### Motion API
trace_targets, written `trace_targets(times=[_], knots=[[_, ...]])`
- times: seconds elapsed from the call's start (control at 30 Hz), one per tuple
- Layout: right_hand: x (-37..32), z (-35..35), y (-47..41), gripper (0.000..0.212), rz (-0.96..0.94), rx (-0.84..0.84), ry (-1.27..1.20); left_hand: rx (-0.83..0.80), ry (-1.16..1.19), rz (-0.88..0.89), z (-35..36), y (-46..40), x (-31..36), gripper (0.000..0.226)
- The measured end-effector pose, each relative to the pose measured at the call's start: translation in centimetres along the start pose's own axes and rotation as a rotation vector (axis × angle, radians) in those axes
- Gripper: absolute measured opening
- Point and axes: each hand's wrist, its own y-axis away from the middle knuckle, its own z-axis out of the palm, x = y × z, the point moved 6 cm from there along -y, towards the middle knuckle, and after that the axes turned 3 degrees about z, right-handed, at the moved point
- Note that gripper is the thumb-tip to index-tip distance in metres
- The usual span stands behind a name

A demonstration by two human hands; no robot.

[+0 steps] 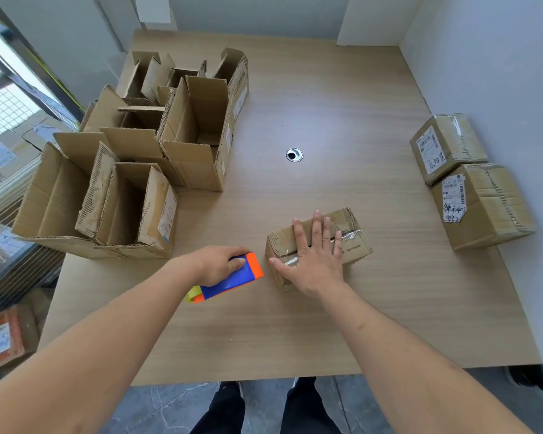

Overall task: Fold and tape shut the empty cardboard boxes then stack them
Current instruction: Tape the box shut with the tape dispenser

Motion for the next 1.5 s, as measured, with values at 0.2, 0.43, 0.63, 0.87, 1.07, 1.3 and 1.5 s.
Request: trace_targets(times=[0.2, 0.43, 0.63, 0.87, 1.07, 1.3, 1.5], knots=[[-3.0, -0.2, 1.4, 0.108, 0.159, -0.002, -0.021, 0.211, 0.09, 0.049, -2.1, 1.7, -1.2, 0.046], [-4.3, -0.1, 1.8, 0.114, -0.217, -0.039, 0.018, 0.326, 0.204, 0.185, -3.5, 5.5, -1.9, 0.055], [-5.2, 0.2, 2.6, 0.125, -0.617, -0.085, 0.141, 0.338, 0.166, 0.327, -3.7, 8.8, -1.4, 0.061], [-5.2, -1.2, 3.5, 0.091, -0.642, -0.129, -0.313, 0.39, 0.097, 0.393, -3.0, 11.7, -1.2, 0.068], [-6.0, -5.4, 5.2, 0.028, -0.298, -0.347, -1.235, 0.421, 0.053, 0.467, -2.7, 13.8, 0.3, 0.068], [-6.6, -8.2, 7.5, 0.02, -0.326, -0.365, -1.295, 0.465, 0.007, 0.528, -3.1, 15.9, 2.6, 0.069], [-5.3, -9.8, 8.5, 0.017, -0.368, -0.232, -1.256, 0.466, -0.077, 0.578, -3.4, 17.5, 5.2, 0.067]])
